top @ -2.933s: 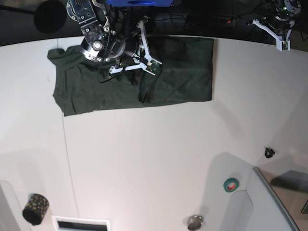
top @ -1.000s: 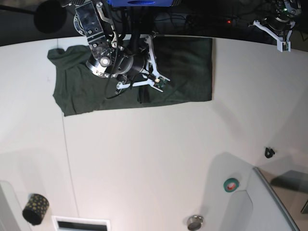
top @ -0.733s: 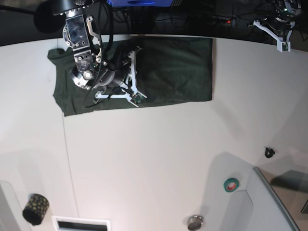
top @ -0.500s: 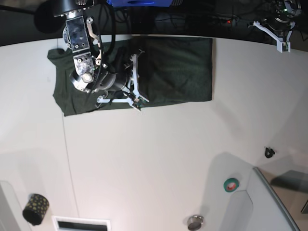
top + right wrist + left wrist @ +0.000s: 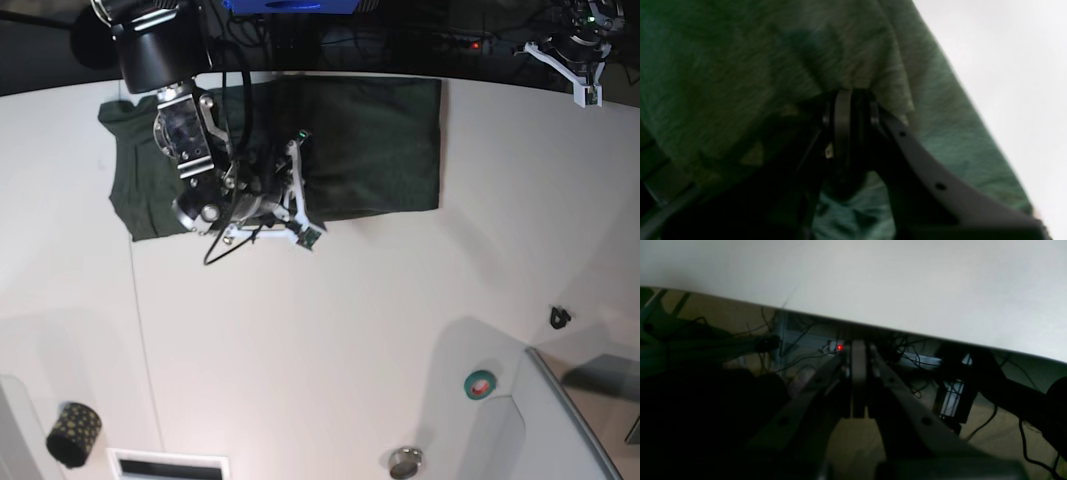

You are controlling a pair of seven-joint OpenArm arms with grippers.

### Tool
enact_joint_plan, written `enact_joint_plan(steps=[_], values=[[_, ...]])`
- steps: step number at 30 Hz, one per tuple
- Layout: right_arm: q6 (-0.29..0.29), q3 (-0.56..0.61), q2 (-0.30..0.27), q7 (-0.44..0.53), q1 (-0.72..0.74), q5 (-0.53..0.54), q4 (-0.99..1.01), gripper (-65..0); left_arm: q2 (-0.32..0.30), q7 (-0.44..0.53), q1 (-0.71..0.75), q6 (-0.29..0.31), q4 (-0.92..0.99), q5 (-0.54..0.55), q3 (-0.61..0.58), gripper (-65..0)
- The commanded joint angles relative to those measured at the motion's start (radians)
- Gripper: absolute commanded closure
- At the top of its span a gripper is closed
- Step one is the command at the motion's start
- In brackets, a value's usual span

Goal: Layout the t-shirt on the table in an organized manner, then fold the t-shirt properly
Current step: 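Drag the grasped shirt fold with the right gripper toward the shirt's other end, then grasp the shirt end with the right gripper and the opposite end with the left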

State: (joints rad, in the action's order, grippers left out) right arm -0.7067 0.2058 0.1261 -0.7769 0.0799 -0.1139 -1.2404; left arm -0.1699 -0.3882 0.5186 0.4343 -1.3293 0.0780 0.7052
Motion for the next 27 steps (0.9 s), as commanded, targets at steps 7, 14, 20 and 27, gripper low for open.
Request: enact_joint_plan(steps=[7,14,20,27], values=[[0.009,-0.176,0.001,-0.163,-0.03,0.0,-0.355,-6.2,-0.003,0.015,0.004,-0.007,-0.02,0.006,0.004,0.0],[0.009,-0.227,-0.023,-0.217,-0.131,0.0,-0.591,-6.3,-0.006,0.015,0.002,-0.007,-0.029,0.006,-0.091,0.0],[0.009,-0.547,-0.032,-0.181,-0.15,0.001,-0.583,-11.6,0.008,0.015,0.001,-0.007,-0.074,0.007,-0.129,0.0],[0.009,-0.926,-0.047,-0.287,-0.047,0.145,-0.506,-60.0,0.011,0.013,-0.028,-0.007,-0.114,0.007,-0.201,0.0]])
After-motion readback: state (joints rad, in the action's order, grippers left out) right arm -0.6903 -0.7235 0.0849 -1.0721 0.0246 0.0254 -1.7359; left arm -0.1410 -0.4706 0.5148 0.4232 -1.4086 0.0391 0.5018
